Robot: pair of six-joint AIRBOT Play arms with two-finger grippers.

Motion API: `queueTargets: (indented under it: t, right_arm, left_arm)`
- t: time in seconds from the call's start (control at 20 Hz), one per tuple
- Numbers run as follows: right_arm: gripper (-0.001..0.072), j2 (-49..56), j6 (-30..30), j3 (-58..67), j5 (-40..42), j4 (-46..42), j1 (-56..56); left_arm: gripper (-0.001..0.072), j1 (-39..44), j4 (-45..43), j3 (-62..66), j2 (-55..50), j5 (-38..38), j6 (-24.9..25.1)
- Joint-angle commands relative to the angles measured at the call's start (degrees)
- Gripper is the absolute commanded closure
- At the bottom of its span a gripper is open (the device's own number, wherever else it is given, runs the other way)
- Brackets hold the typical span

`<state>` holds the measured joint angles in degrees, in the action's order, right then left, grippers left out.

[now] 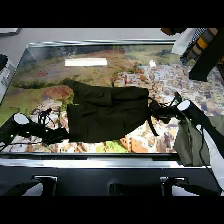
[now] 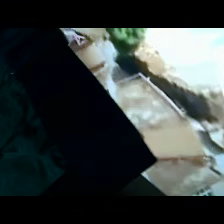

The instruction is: Fold the clothes and pants, and hang the long-sleeved shirts on hangers.

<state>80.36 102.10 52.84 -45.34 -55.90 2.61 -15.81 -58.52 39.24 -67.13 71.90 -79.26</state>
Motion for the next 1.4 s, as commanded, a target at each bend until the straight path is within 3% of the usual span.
queueTargets:
  t: [0.0,0.15,0.3,0.35,0.45,0.5,0.65,0.85,0.95,1.15,1.35]
  right_arm:
    - [0.0680,-2.23,1.31,0.07,-2.10,-0.50,-0.13]
    - [0.0680,-4.48,2.82,0.07,-3.80,-1.92,-0.13]
    - [0.0680,-6.40,4.20,0.07,-7.26,-3.23,-0.13]
    - [0.0680,-6.84,4.74,0.07,-8.66,-3.61,-0.13]
    - [0.0680,-7.72,4.96,0.07,-11.45,-4.59,-0.13]
    - [0.0680,-8.26,5.49,0.07,-13.00,-5.53,-0.13]
    - [0.0680,-11.32,9.14,0.07,-19.26,-11.45,-0.13]
    - [0.0680,-17.90,10.45,0.04,-31.89,-19.50,-0.13]
    - [0.0680,-20.09,10.16,-0.24,-35.43,-21.24,-0.15]
    - [0.0680,-21.11,10.21,-3.50,-34.69,-21.29,-1.60]
    - [0.0680,-20.85,14.43,-8.35,-28.74,-22.99,-8.68]
  left_arm:
    - [0.0017,2.40,0.00,-1.53,-0.90,-5.11,-0.24]
    - [0.0036,5.84,0.00,-1.51,-2.08,-10.12,-2.27]
    - [0.0207,8.15,0.02,-1.49,-4.52,-13.81,-3.50]
    - [0.0282,8.63,0.02,-1.49,-5.35,-14.36,-3.48]
    - [0.0636,8.74,0.02,-1.38,-5.70,-14.56,-3.41]
    - [0.0693,8.57,-0.02,-1.14,-5.51,-13.94,-2.82]
    - [0.0695,6.05,-3.39,1.05,-3.23,-6.10,-3.32]
    - [0.0695,2.08,-21.88,3.52,6.05,7.30,-11.96]
    - [0.0696,1.11,-25.70,3.54,10.25,10.64,-12.35]
    - [0.0695,1.31,-25.97,3.48,11.58,16.79,-12.55]
    - [0.0693,1.31,-25.64,3.48,11.17,14.88,-14.03]
